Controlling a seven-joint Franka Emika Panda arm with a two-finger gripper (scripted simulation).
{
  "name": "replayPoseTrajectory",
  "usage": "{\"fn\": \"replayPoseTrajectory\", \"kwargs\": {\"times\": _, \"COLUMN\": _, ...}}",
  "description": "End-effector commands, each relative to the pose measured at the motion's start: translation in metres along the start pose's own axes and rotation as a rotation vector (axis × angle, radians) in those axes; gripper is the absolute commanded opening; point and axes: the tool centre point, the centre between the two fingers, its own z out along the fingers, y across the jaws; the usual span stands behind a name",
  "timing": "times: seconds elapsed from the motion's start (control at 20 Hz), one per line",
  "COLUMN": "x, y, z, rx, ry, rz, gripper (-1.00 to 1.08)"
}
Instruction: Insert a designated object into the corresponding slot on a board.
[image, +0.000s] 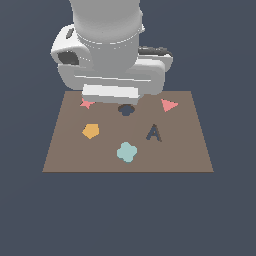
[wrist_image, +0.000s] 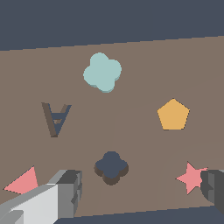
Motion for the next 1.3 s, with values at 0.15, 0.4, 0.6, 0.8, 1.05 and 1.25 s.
{"fn": "replayPoseTrajectory", "kwargs": {"times": 0.15, "x": 0.001, "y": -0.001, "z": 0.001, "rx": 0.0, "ry": 0.0, "rz": 0.005, "gripper": 1.0}}
{"fn": "replayPoseTrajectory", "kwargs": {"times": 0.4, "x": 0.007, "y": -0.005, "z": 0.008, "rx": 0.001, "ry": 0.002, "rz": 0.038, "gripper": 1.0}}
{"fn": "replayPoseTrajectory", "kwargs": {"times": 0.6, "x": 0.017, "y": -0.011, "z": 0.018, "rx": 0.003, "ry": 0.006, "rz": 0.087, "gripper": 1.0}}
{"fn": "replayPoseTrajectory", "kwargs": {"times": 0.8, "x": 0.031, "y": -0.018, "z": 0.032, "rx": 0.006, "ry": 0.01, "rz": 0.155, "gripper": 1.0}}
{"fn": "replayPoseTrajectory", "kwargs": {"times": 1.05, "x": 0.055, "y": -0.027, "z": 0.054, "rx": 0.01, "ry": 0.017, "rz": 0.261, "gripper": 1.0}}
{"fn": "replayPoseTrajectory", "kwargs": {"times": 1.25, "x": 0.074, "y": -0.032, "z": 0.07, "rx": 0.014, "ry": 0.022, "rz": 0.342, "gripper": 1.0}}
